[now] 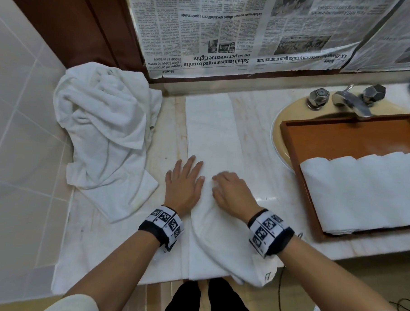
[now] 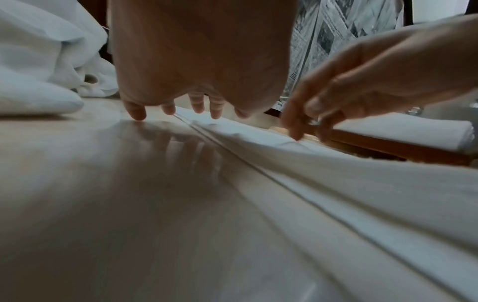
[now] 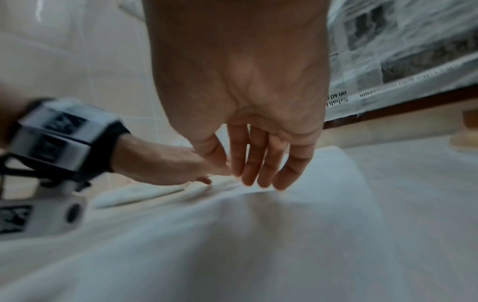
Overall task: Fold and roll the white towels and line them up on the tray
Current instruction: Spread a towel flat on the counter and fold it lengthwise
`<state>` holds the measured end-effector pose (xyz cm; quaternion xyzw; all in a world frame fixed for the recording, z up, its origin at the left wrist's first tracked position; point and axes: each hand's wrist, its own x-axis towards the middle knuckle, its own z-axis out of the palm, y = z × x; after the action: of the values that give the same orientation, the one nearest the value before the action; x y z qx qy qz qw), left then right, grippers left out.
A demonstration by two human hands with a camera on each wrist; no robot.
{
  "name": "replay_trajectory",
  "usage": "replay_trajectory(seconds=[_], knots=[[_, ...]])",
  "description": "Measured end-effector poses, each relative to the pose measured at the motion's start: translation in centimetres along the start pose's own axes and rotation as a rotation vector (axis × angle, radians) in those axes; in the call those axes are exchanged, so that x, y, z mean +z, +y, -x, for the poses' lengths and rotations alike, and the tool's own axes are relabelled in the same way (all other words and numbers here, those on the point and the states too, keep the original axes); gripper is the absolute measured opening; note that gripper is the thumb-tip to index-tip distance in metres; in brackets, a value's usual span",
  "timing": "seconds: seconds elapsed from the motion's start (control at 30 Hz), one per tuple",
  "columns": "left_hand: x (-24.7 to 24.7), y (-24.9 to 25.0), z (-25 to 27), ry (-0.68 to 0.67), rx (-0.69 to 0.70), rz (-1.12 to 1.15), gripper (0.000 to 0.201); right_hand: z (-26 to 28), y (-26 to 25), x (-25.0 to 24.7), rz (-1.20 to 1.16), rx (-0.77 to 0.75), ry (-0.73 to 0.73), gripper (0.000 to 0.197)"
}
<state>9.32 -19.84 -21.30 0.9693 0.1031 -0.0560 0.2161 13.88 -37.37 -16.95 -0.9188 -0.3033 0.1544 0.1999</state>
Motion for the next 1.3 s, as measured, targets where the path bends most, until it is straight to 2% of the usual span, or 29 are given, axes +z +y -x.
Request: replay_trajectory(seconds=[0.13, 0.2, 0.3, 0.37, 0.43, 0.5, 0.57, 0.67, 0.8, 0.87, 0.97, 1.03, 1.17, 1.3], knots=[[1.1, 0.0, 0.2, -0.041, -0.024, -0.128, 0.064, -1.6, 1.4, 1.2, 0.220, 0.037, -0.149, 0.072], [1.1, -0.6, 0.3, -0.042, -0.041, -0.145, 0.061, -1.3, 2.6, 1.8, 0.288, 0.046, -0.217, 0.079], [0.4, -2.2, 0.3, -0.028, -0.150, -0.126, 0.055, -1.1, 4.5, 1.4, 0.253, 0.159, -0.184, 0.066], [-0.3, -2.6, 0.3, -0.033, -0.218, -0.067, 0.056, -1.2, 5.1, 1.0, 0.148, 0.265, -0.069, 0.061], [-0.6, -1.6, 0.0, -0.009, -0.185, 0.003, 0.055, -1.2, 4.4, 1.1, 0.132, 0.195, -0.001, 0.064], [-0.4, 0.1, -0.6, -0.010, -0.089, 0.020, 0.055, -1.6, 3.1, 2.1, 0.163, 0.076, -0.056, 0.069], [0.4, 1.4, -1.0, -0.063, -0.024, -0.040, 0.054, -1.9, 2.6, 3.1, 0.218, 0.027, -0.112, 0.068], [1.1, 0.9, -1.1, -0.083, -0.042, -0.142, 0.057, -2.3, 4.2, 2.8, 0.252, 0.046, -0.114, 0.065], [0.6, -1.1, -1.0, -0.038, -0.156, -0.115, 0.058, -2.0, 7.0, 0.7, 0.219, 0.212, -0.109, 0.062], [0.5, -0.7, -0.7, -0.038, -0.170, -0.083, 0.058, -1.1, 6.2, 0.7, 0.211, 0.172, -0.107, 0.065], [1.8, 0.9, 1.6, -0.048, -0.025, -0.110, 0.060, 0.6, 4.4, 2.3, 0.217, 0.016, -0.130, 0.069], [2.8, 1.2, 3.3, -0.041, 0.040, -0.159, 0.062, 1.3, 4.5, 3.1, 0.243, -0.013, -0.118, 0.068], [2.9, 0.6, 4.0, -0.003, -0.003, -0.198, 0.063, 1.0, 6.0, 2.8, 0.243, 0.040, -0.101, 0.070], [2.7, 1.3, 2.6, -0.045, -0.046, -0.192, 0.063, -1.1, 6.9, 1.6, 0.238, 0.054, -0.115, 0.079]])
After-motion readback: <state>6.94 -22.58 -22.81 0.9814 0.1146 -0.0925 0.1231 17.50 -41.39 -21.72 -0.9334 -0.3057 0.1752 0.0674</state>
